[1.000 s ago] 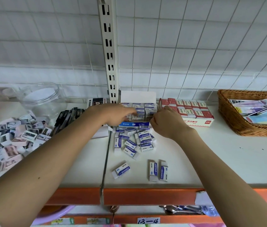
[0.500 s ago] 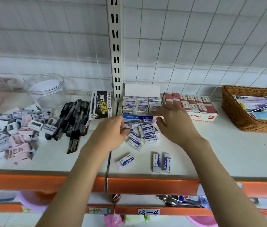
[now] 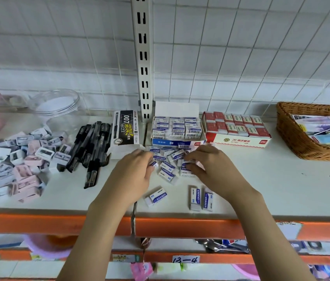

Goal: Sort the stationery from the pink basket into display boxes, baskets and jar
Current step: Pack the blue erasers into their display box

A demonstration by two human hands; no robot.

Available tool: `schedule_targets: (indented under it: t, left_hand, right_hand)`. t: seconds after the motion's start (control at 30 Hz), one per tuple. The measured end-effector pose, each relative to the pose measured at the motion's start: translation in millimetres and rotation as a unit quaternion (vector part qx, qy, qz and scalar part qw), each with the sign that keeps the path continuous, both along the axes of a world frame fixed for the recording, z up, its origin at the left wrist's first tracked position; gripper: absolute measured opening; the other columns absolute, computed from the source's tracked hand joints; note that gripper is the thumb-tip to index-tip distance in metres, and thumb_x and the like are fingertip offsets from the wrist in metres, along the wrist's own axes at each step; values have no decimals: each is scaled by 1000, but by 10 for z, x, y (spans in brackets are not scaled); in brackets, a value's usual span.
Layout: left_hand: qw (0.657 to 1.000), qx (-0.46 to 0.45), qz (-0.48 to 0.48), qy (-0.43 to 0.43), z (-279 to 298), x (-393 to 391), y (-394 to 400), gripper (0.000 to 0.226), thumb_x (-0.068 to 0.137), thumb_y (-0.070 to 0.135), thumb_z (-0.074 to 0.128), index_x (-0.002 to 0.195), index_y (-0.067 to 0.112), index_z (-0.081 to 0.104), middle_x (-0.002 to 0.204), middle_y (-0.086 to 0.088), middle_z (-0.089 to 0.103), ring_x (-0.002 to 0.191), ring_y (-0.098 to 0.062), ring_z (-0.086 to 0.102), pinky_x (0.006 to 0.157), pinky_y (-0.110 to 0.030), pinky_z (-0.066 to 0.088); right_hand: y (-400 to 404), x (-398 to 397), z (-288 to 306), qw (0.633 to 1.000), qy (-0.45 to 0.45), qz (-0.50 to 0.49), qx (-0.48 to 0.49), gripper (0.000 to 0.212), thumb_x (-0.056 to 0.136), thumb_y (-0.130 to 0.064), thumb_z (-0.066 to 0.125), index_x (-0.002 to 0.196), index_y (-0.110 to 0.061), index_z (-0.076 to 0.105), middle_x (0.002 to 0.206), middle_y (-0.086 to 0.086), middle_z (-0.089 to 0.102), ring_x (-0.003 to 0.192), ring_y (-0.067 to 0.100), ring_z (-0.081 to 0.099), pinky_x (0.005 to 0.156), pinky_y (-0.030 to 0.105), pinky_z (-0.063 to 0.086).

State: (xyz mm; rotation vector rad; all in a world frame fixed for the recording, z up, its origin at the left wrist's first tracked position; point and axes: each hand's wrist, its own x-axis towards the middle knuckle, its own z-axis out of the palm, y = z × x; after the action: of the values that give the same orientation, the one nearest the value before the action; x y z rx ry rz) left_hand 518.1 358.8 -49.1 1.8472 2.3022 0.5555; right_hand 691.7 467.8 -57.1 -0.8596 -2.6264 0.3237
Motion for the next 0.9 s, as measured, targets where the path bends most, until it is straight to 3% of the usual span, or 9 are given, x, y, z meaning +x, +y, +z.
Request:
schedule_targets:
  t: [0.1,0.23,0.37,0.6,0.9]
  left_hand:
    - [998,40,-46,-12,20,58,14,32,95,18,49,127,14,53,119,3,54,108,-13,52,92,-24,41]
    - [991,-16,-131,-7,-8,168,98,35,95,12,50,128,22,54,125,11,49,118,-9,42,101,-24,34]
    - [987,-44,-152,-11,-10,141,124,37,92,10,54,125,26,55,126,15,46,120,-5,38,102,-21,30]
    - [989,-43,-141,8,-25,130,80,27,87,23,64,113,23,58,119,11,54,114,-8,45,94,-20,31]
    - [999,10,-44,-27,46,11,18,41,89,24,62,128,16,51,125,4,54,112,-9,51,94,-20,37]
  right_hand:
    - [-21,120,-35,999,21,-27,-7,24,88,-12,63,111,-8,67,105,9,63,96,32,60,81,37,48]
    - [-69,301,-69,996,57,-53,-39,21,91,-14,60,109,-8,69,103,7,63,93,27,61,79,28,44]
    - [-123,335,-66,994,80,-38,-64,20,90,-13,61,108,-9,68,101,4,62,94,24,61,82,34,50]
    - [-161,97,-42,999,-4,0,-53,34,92,-16,55,125,-12,56,116,6,59,109,26,51,89,30,40]
    - [-142,162,-34,995,45,-57,-68,20,85,-19,67,104,-12,62,97,4,63,91,22,56,74,26,42]
